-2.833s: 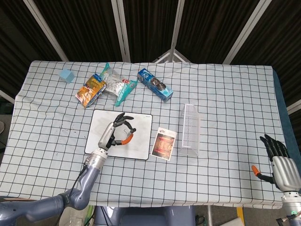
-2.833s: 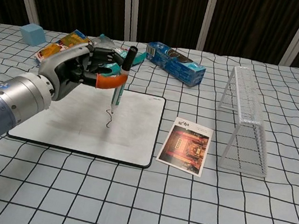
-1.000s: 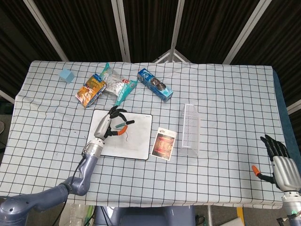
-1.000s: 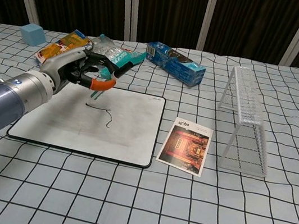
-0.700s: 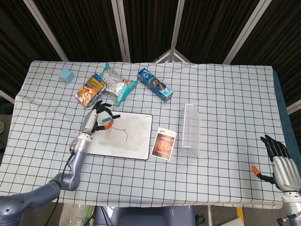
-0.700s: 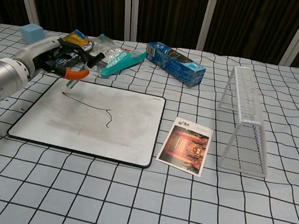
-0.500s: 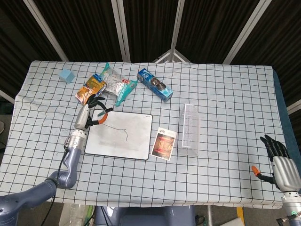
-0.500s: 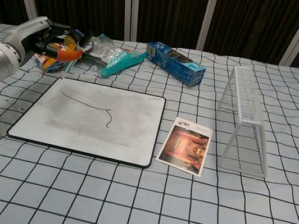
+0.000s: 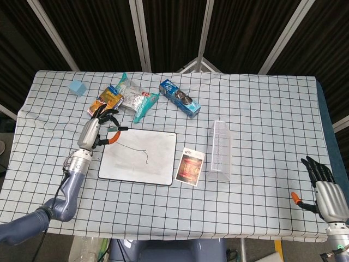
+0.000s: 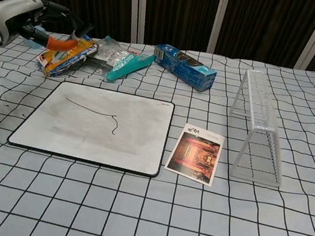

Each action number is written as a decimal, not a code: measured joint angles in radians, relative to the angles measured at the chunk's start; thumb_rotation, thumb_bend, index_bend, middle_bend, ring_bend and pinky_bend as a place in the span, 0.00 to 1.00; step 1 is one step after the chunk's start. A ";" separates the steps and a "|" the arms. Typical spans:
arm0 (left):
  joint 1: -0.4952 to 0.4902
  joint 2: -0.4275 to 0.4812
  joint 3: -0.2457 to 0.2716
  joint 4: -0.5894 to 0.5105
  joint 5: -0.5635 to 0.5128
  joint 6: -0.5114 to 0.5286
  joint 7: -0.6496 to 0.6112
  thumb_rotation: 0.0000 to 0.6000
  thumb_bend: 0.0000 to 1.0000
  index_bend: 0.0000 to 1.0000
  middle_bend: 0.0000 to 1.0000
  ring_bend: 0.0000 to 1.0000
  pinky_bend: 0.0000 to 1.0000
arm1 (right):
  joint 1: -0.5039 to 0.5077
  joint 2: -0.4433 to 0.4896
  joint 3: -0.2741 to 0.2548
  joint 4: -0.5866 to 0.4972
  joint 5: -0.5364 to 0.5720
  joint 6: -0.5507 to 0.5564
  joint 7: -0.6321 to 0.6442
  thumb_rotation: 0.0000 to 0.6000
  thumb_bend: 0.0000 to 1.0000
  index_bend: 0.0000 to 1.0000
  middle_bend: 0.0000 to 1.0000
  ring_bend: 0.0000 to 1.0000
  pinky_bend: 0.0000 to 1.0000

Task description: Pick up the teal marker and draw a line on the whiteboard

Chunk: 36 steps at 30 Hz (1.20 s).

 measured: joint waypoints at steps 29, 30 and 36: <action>0.047 0.197 0.160 -0.298 -0.302 -0.124 0.834 1.00 0.20 0.07 0.00 0.00 0.00 | -0.004 0.000 -0.001 -0.001 -0.005 0.009 -0.010 1.00 0.30 0.00 0.00 0.00 0.00; 0.051 0.205 0.158 -0.313 -0.304 -0.115 0.831 1.00 0.20 0.06 0.00 0.00 0.00 | -0.005 0.001 -0.002 -0.001 -0.006 0.010 -0.010 1.00 0.30 0.00 0.00 0.00 0.00; 0.129 0.289 0.155 -0.468 -0.267 0.002 0.747 1.00 0.19 0.03 0.00 0.00 0.00 | -0.008 0.000 -0.008 0.011 -0.023 0.021 -0.024 1.00 0.30 0.00 0.00 0.00 0.00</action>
